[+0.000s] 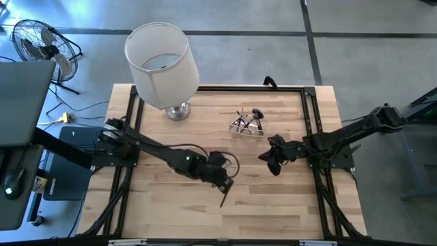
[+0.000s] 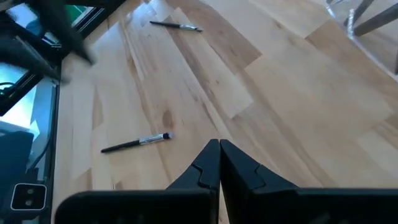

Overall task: Pick & Place Makeup Supplies
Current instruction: Put the makeup brush into the transparent organizer

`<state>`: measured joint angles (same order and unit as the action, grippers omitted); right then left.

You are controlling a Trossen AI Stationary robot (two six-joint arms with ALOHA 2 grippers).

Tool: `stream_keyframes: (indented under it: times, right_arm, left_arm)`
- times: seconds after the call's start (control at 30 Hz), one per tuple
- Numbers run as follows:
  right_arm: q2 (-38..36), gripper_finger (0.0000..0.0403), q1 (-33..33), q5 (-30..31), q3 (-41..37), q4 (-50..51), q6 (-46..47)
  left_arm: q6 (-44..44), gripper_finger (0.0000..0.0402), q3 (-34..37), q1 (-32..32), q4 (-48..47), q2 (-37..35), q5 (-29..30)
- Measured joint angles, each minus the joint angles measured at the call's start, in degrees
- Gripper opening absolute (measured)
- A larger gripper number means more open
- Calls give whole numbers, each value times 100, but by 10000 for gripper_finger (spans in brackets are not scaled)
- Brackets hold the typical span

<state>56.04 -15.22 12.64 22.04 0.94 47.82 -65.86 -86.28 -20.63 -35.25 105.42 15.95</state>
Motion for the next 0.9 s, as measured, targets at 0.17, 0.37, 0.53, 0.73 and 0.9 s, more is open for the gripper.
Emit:
stream_keyframes:
  times: [0.17, 0.37, 0.53, 0.73, 0.9]
  right_arm:
    - [405, 1, -214, 0, 4, -158, 328]
    - [1351, 0, -675, 108, 254, -198, 617]
    - [2388, 0, -999, 342, 956, -208, 618]
    - [3473, 0, -1248, 350, 1955, 385, 626]
    - [4021, 0, -1660, 466, 2799, 1450, 988]
  left_arm:
    - [-241, 147, -5, -293, 136, 298, -362]
    - [-494, 147, -26, -544, 327, 452, -383]
    - [-680, 147, -31, -715, 382, 450, -472]
    - [-816, 147, -31, -948, 469, 449, -468]
    - [-846, 147, -31, -1227, 534, 449, -467]
